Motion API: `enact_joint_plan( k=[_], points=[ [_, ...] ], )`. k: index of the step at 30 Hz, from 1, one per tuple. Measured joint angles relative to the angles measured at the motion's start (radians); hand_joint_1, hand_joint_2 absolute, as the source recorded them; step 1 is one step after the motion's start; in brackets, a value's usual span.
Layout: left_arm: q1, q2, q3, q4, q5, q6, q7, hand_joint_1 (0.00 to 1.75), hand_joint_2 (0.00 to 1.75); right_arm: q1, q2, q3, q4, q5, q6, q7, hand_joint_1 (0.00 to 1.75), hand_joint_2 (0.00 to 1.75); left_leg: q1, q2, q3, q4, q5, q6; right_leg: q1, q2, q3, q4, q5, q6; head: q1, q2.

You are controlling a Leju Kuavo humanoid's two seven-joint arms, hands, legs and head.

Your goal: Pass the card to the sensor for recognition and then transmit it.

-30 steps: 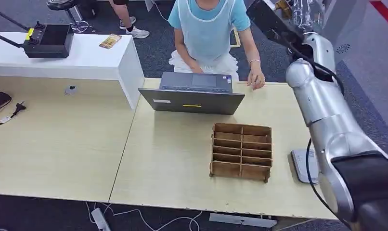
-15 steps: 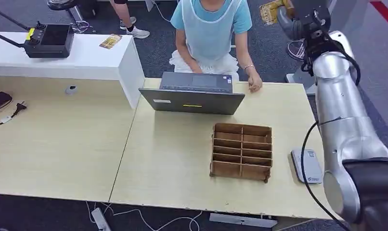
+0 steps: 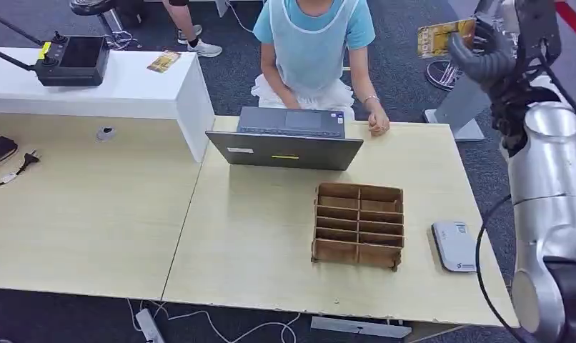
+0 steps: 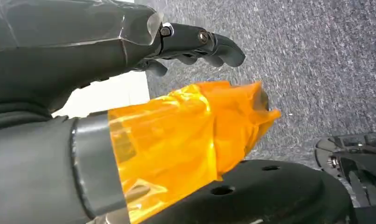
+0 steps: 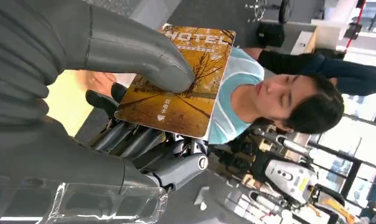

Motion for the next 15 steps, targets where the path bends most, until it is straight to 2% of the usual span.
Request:
enact_joint_plan(
  k=[8,15],
  points=[
    [0.001,-0.002,0.013,0.0,0.005,0.005,-0.001,0.0,0.0,0.106,-0.108,0.0,-0.048,-0.187,0.09,-0.017,1.75,1.75,0.0,0.0,0.0,0.0,0.0,0.0,0.0,0.0,0.0,0.0,0.0,0.0,0.0,0.0],
    [0.002,-0.002,0.017,0.0,0.002,0.007,0.003,0.0,0.0,0.237,-0.184,-0.01,-0.101,-0.246,0.074,-0.018,1.75,1.75,0.0,0.0,0.0,0.0,-0.001,0.001,0.0,0.0,0.0,0.0,0.0,0.0,0.0,0.0]
  ],
)
